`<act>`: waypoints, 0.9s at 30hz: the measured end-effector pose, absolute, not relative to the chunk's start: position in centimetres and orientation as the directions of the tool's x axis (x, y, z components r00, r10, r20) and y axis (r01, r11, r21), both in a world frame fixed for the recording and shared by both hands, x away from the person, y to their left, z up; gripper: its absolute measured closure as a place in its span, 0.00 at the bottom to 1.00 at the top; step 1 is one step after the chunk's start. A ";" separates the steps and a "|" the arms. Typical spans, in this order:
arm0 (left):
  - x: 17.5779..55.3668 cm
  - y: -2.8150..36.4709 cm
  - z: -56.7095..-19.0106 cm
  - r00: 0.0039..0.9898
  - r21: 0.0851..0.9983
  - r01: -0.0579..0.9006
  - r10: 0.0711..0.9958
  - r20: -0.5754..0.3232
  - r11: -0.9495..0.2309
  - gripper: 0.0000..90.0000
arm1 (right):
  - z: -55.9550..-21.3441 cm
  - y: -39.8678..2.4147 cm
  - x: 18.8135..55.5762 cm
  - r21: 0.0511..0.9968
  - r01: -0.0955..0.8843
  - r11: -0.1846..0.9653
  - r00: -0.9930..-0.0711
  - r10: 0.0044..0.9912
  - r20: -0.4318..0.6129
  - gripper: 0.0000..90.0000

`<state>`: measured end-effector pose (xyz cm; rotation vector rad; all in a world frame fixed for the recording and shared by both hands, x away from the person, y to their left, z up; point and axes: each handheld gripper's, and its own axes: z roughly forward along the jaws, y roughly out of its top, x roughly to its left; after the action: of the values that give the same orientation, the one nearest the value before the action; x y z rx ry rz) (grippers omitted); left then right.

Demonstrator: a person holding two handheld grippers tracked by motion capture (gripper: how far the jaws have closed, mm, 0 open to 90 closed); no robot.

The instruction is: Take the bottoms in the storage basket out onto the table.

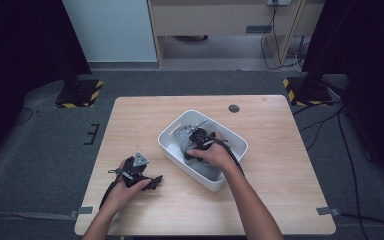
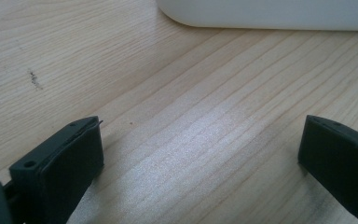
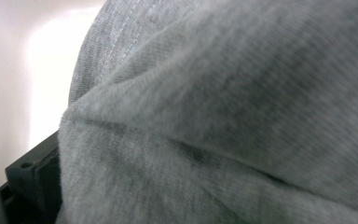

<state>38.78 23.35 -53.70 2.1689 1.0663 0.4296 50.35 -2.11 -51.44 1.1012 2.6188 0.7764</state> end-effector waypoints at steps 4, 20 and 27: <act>38.8 23.3 -53.7 0.612 0.695 0.569 0.791 -0.001 -0.439 0.00 | -51.6 -1.8 50.3 0.529 0.597 0.603 -0.707 0.707 -0.009 0.01; 38.7 23.3 -53.7 0.615 0.695 0.568 0.789 -0.002 -0.441 0.00 | -50.6 -2.7 50.1 0.526 0.535 0.661 -0.751 0.657 -0.062 0.41; 38.7 23.3 -53.7 0.618 0.694 0.567 0.786 -0.002 -0.443 0.00 | -49.8 -2.6 49.9 0.524 0.521 0.673 -0.757 0.648 -0.080 0.56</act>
<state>38.75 23.28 -53.69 2.1731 1.0575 0.4246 49.87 -2.58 -49.81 0.9377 2.6292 0.7059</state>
